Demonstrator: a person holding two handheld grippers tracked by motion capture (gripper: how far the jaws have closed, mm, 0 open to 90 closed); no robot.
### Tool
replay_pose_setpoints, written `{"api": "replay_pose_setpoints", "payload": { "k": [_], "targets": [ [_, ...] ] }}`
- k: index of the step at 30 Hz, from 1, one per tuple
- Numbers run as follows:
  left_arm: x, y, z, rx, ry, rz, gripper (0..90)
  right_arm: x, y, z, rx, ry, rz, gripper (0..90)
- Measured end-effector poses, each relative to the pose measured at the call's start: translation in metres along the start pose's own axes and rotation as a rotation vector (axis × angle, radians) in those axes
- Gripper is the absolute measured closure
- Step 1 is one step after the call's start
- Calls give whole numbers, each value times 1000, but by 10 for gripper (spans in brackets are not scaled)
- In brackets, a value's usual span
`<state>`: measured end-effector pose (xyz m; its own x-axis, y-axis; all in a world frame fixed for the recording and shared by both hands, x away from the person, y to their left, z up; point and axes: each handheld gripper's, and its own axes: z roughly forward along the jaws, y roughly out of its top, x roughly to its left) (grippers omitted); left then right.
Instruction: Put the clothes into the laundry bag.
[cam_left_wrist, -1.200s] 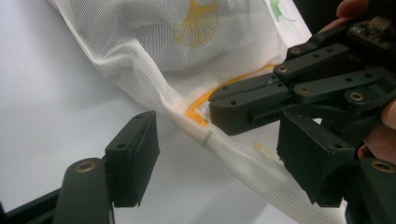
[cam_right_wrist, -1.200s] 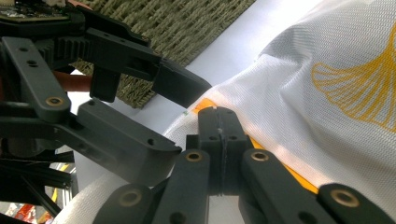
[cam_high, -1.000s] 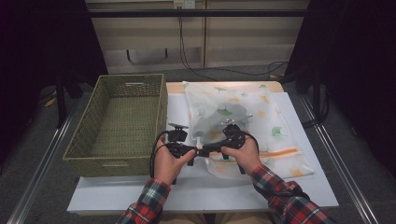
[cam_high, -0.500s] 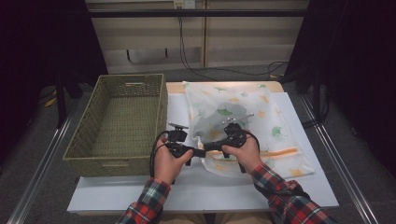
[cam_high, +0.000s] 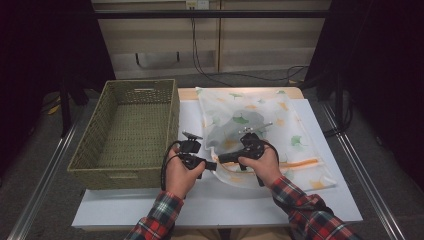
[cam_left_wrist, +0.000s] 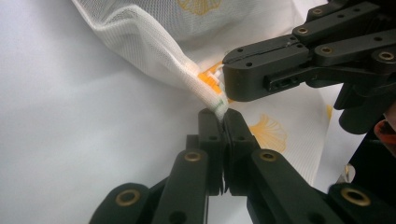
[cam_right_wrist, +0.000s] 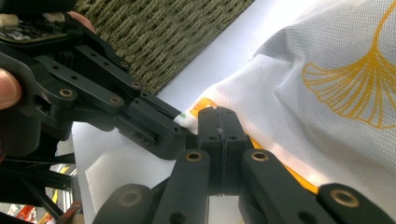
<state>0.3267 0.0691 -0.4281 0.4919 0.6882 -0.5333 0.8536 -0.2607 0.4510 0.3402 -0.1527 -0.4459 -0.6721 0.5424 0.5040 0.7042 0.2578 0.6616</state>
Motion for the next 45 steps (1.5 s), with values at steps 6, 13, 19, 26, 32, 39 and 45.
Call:
{"api": "replay_pose_setpoints", "payload": {
  "k": [6, 13, 19, 26, 32, 39, 45],
  "targets": [
    [1, -1, -3, -7, 4, 4, 884, 1, -1, -1, 10, 1, -4, 900],
    [-2, 0, -7, -5, 27, 15, 889, 1, -2, -2, 8, -5, 5, 900],
    [-5, 2, -9, -5, 36, -1, 891, 2, -2, -6, 9, -17, -1, 900],
    [-6, 2, -12, -4, 35, -13, 892, -2, -6, -11, 9, -26, 18, 900],
    [-8, 3, -10, 2, 33, -24, 892, -2, -8, -14, 18, -29, 18, 900],
    [-9, 4, -12, 5, 34, -41, 893, -3, -10, -17, 15, -40, 28, 900],
    [-8, 4, -13, 1, 38, -51, 893, -5, -11, -17, 17, -42, 32, 900]
  ]
}}
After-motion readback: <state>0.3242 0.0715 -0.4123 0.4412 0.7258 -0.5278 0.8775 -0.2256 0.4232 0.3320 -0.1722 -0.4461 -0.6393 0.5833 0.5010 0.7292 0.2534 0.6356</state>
